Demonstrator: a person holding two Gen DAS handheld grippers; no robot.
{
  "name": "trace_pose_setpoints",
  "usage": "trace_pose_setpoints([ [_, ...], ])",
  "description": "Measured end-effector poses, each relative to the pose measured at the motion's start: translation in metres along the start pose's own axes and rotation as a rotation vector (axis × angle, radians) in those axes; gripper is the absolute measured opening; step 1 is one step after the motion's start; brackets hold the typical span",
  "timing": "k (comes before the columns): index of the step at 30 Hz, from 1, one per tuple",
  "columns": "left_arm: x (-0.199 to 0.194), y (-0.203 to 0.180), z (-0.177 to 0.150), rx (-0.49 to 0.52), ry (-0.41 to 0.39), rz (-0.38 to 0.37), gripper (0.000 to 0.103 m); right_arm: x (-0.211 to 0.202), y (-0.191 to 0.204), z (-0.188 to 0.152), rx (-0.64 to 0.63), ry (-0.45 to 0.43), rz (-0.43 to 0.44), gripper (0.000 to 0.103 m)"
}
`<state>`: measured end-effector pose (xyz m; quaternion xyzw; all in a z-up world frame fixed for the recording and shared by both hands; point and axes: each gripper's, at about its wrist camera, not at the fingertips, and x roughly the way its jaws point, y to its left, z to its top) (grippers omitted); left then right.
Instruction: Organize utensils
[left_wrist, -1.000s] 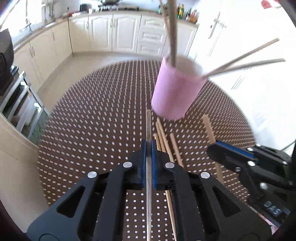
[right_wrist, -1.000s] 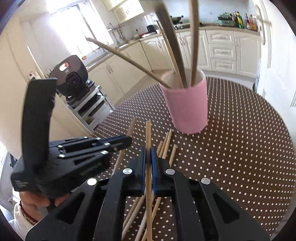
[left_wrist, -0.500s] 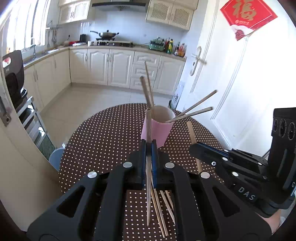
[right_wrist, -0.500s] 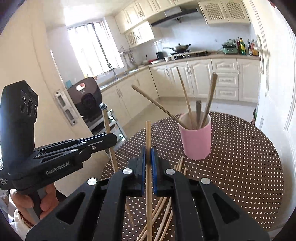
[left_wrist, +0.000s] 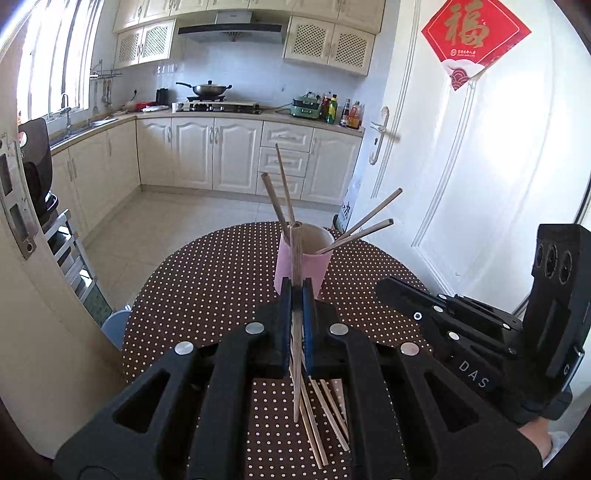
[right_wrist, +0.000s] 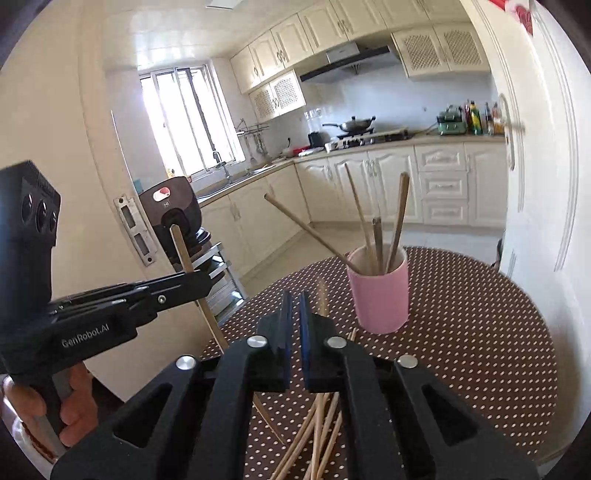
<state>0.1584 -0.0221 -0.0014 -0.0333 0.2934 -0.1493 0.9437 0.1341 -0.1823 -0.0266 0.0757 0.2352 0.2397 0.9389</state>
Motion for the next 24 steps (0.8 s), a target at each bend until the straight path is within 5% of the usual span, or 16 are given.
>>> trace_pose_setpoints([
  [19, 0.040, 0.027, 0.019, -0.066, 0.093, -0.020, 0.006, 0.106, -0.053, -0.042, 0.016, 0.444, -0.176, 0.005],
  [24, 0.062, 0.035, 0.025, -0.081, 0.124, -0.030, 0.006, 0.143, -0.064, -0.052, -0.009, 0.542, -0.195, 0.016],
])
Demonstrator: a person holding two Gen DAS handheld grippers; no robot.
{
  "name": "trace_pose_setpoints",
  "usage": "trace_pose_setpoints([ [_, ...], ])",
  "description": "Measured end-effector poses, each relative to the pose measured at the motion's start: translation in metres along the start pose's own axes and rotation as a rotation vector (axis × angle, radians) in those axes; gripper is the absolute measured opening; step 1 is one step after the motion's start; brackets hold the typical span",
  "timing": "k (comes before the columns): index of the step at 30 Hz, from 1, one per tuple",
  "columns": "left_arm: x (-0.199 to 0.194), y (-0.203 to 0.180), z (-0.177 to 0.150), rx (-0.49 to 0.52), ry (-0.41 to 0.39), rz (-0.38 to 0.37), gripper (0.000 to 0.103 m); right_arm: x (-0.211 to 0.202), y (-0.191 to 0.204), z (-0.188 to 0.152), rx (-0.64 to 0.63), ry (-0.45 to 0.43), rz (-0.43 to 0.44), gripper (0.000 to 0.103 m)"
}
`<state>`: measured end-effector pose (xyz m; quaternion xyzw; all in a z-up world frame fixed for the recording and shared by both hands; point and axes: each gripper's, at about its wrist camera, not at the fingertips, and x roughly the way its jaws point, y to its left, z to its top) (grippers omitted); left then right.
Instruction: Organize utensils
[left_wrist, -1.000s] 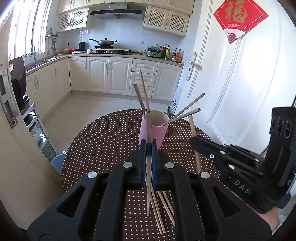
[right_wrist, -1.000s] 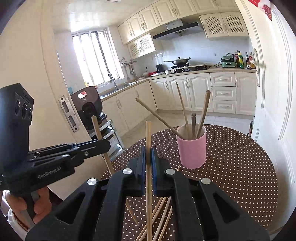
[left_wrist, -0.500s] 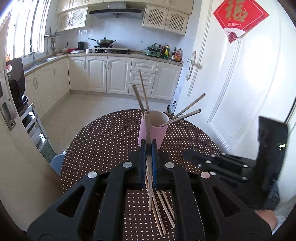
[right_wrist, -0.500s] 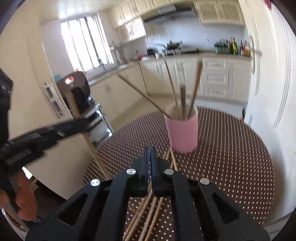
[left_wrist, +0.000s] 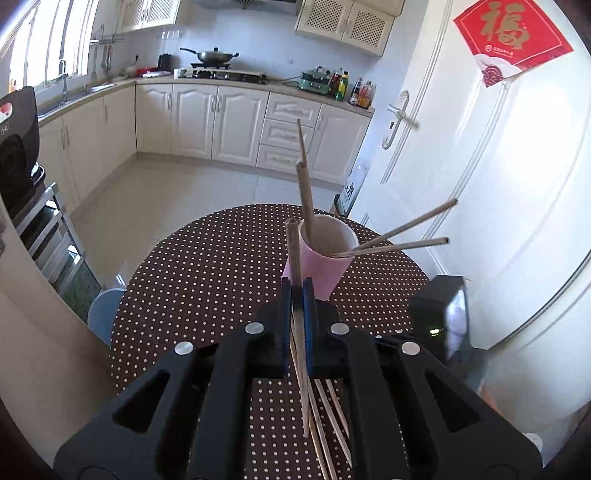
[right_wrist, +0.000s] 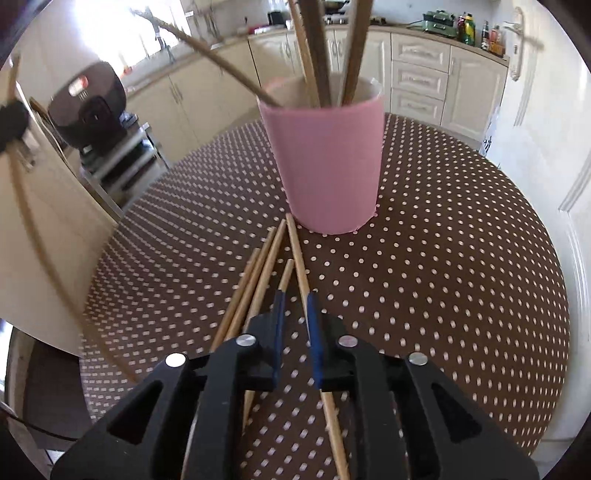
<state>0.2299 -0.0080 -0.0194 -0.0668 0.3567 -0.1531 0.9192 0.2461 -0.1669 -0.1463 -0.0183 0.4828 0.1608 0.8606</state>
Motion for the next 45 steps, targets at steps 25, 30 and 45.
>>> trace_pose_setpoints([
  [25, -0.008, -0.015, 0.000, 0.042, -0.012, -0.024, 0.006, -0.060, 0.016, 0.005, -0.097, -0.200, 0.075, 0.005],
  [30, -0.026, -0.023, -0.002, 0.054, -0.038, -0.031, 0.006, -0.104, 0.015, -0.004, -0.103, -0.325, 0.135, 0.005],
  [45, -0.063, -0.050, 0.027, 0.087, -0.182, -0.065, 0.006, -0.221, 0.006, -0.022, -0.021, -0.905, 0.077, 0.005],
])
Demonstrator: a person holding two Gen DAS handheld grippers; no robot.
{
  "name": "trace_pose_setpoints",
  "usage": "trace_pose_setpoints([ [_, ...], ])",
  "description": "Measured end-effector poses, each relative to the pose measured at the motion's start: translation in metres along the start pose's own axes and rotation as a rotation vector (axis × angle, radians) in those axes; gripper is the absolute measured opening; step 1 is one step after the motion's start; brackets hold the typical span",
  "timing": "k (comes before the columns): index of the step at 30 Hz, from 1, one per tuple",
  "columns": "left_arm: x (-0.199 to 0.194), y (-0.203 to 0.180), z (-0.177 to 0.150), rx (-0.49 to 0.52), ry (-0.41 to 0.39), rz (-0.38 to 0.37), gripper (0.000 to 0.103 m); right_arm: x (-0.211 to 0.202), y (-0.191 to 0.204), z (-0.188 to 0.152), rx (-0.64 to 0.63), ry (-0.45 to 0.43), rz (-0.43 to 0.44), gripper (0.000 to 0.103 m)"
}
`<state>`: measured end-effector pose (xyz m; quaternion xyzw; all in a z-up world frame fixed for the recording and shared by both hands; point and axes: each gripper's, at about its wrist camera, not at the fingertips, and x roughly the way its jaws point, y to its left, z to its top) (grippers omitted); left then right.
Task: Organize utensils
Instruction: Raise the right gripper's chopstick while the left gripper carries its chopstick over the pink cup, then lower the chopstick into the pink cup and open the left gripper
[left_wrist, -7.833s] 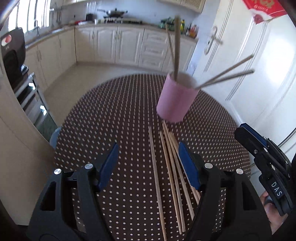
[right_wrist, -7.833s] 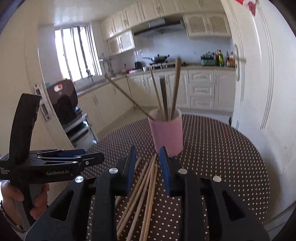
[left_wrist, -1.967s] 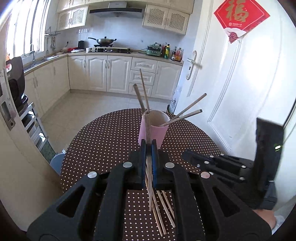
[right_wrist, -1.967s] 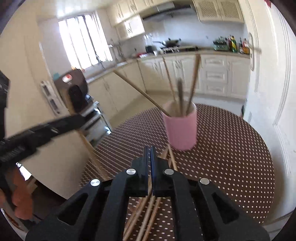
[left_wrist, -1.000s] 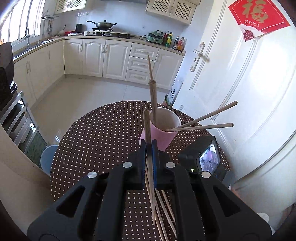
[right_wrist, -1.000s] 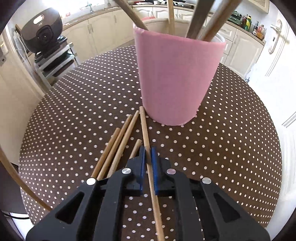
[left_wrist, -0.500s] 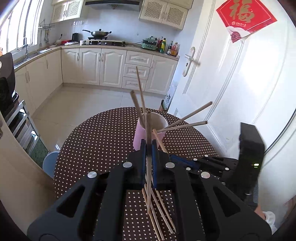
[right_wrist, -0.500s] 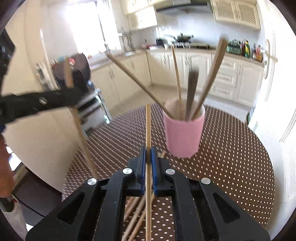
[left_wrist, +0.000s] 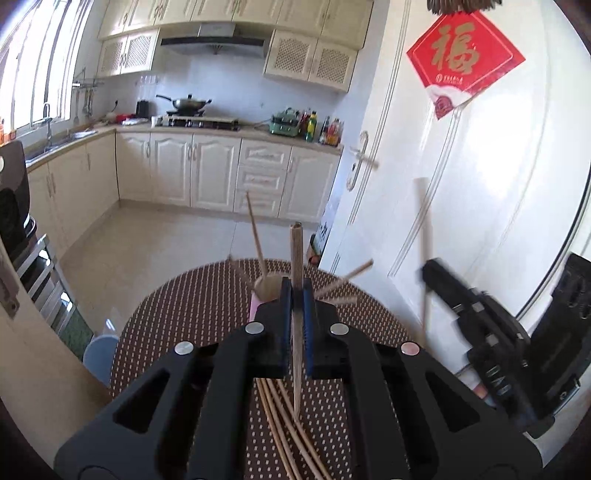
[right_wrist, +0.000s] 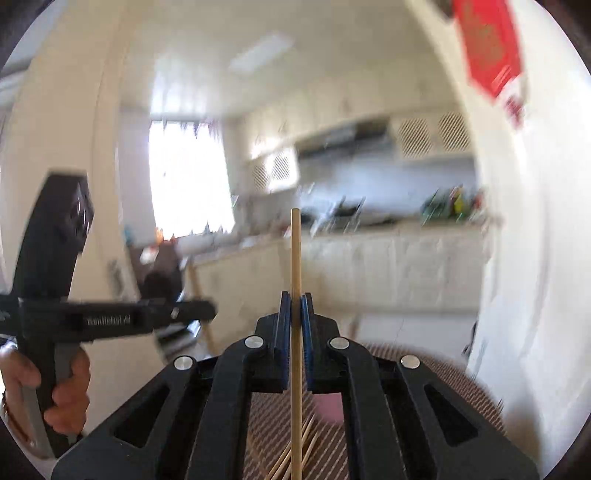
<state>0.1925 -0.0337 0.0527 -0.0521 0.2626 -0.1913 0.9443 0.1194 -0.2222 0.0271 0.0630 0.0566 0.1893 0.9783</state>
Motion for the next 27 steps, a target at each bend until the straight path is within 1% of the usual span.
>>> trace_pose_setpoints([
  [2, 0.002, 0.000, 0.010, 0.000, -0.026, 0.004, 0.006, -0.001, -0.014, 0.005, 0.038, -0.078, -0.035, 0.005],
  [4, 0.004, 0.000, 0.018, -0.001, -0.046, 0.005, 0.006, 0.005, -0.027, 0.009, 0.066, -0.119, -0.061, 0.005],
  [7, 0.011, 0.001, 0.034, -0.006, -0.089, 0.021, 0.006, 0.026, -0.043, 0.008, 0.094, -0.148, -0.090, 0.005],
  [12, 0.025, 0.007, 0.057, -0.020, -0.145, 0.033, 0.006, 0.062, -0.058, 0.004, 0.071, -0.196, -0.153, 0.005],
  [14, 0.031, 0.009, 0.064, -0.020, -0.162, 0.032, 0.006, 0.074, -0.063, 0.000, 0.069, -0.205, -0.173, 0.005],
  [16, 0.037, 0.011, 0.070, -0.017, -0.190, 0.049, 0.006, 0.086, -0.070, -0.002, 0.085, -0.208, -0.185, 0.005],
  [18, 0.042, 0.013, 0.074, -0.017, -0.210, 0.045, 0.006, 0.095, -0.075, -0.003, 0.096, -0.211, -0.185, 0.005],
  [23, 0.057, 0.021, 0.071, -0.010, -0.248, 0.065, 0.006, 0.118, -0.081, -0.004, 0.112, -0.220, -0.138, 0.005],
  [27, 0.072, 0.027, 0.066, -0.015, -0.229, 0.051, 0.006, 0.135, -0.084, -0.006, 0.118, -0.209, -0.094, 0.005],
])
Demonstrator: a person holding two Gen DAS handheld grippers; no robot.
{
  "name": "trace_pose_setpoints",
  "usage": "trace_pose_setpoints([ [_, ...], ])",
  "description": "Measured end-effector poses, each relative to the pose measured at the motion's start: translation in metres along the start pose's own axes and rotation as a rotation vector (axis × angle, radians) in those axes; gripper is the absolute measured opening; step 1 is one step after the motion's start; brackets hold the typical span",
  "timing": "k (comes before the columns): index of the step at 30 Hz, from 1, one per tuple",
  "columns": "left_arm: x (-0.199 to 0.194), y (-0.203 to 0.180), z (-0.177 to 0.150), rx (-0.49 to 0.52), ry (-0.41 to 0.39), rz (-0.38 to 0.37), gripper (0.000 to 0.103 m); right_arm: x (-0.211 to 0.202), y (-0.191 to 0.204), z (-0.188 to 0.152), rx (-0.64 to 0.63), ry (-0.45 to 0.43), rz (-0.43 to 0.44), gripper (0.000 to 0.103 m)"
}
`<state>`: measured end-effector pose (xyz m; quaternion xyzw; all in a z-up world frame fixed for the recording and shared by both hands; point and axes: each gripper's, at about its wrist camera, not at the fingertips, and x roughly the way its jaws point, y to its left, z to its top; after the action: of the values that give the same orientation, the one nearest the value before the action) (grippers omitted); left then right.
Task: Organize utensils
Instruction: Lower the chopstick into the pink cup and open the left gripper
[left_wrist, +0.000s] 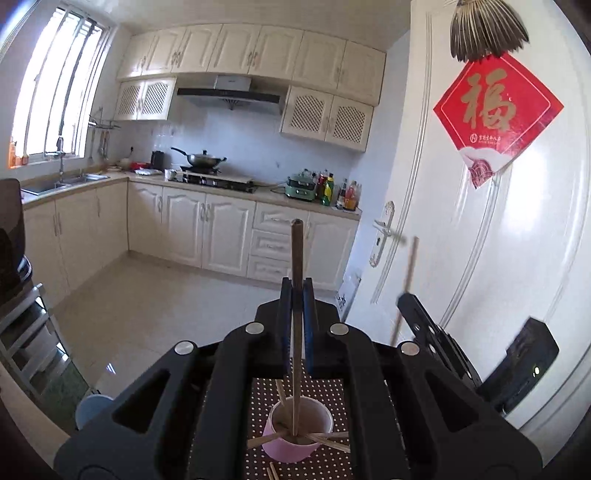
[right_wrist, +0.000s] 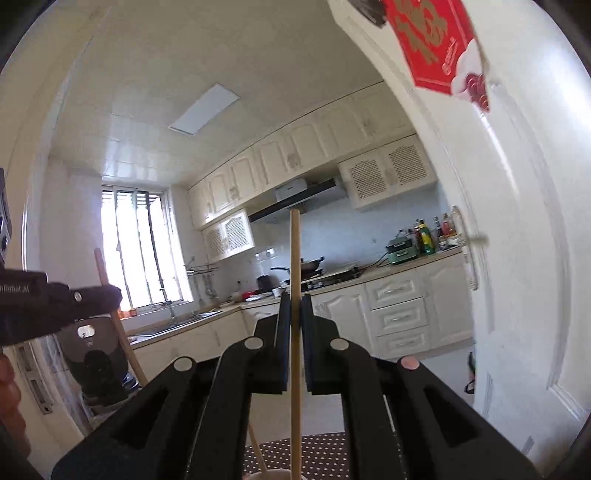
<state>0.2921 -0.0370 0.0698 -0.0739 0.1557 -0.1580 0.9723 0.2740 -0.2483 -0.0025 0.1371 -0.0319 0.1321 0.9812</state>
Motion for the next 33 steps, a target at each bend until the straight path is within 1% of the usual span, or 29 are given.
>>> trace_pose_setpoints([
  [3, 0.009, 0.001, -0.009, 0.013, 0.013, -0.002, 0.006, 0.011, -0.001, -0.004, -0.006, 0.015, 0.034, 0.005],
  [6, 0.016, 0.003, -0.015, 0.016, 0.025, 0.001, 0.006, 0.016, -0.002, -0.007, 0.003, 0.008, 0.058, 0.005],
  [11, 0.023, 0.006, -0.022, 0.012, 0.046, -0.008, 0.006, 0.020, -0.001, -0.004, -0.003, -0.015, 0.074, 0.005],
  [16, 0.028, 0.002, -0.029, 0.023, 0.068, -0.029, 0.006, 0.024, -0.001, -0.006, -0.005, -0.018, 0.104, 0.005],
  [19, 0.030, 0.004, -0.031, 0.021, 0.084, -0.045, 0.007, 0.021, -0.006, -0.008, 0.024, -0.035, 0.116, 0.005],
  [23, 0.032, 0.006, -0.034, 0.017, 0.106, -0.050, 0.007, 0.018, -0.013, -0.009, 0.060, -0.042, 0.131, 0.005],
  [27, 0.032, 0.008, -0.037, 0.010, 0.120, -0.049, 0.007, 0.012, -0.024, -0.013, 0.107, -0.069, 0.148, 0.005],
  [28, 0.032, 0.008, -0.038, 0.009, 0.124, -0.048, 0.010, 0.011, -0.027, -0.014, 0.124, -0.072, 0.156, 0.005],
  [30, 0.033, 0.009, -0.040, 0.005, 0.133, -0.041, 0.023, 0.010, -0.033, -0.016, 0.159, -0.076, 0.164, 0.005],
  [31, 0.032, 0.010, -0.041, 0.001, 0.133, -0.040, 0.035, 0.009, -0.034, -0.016, 0.169, -0.081, 0.164, 0.005],
  [32, 0.032, 0.010, -0.041, -0.001, 0.129, -0.038, 0.051, 0.008, -0.036, -0.017, 0.179, -0.084, 0.170, 0.005],
  [33, 0.031, 0.009, -0.041, -0.001, 0.124, -0.035, 0.054, 0.007, -0.036, -0.017, 0.181, -0.084, 0.173, 0.005],
])
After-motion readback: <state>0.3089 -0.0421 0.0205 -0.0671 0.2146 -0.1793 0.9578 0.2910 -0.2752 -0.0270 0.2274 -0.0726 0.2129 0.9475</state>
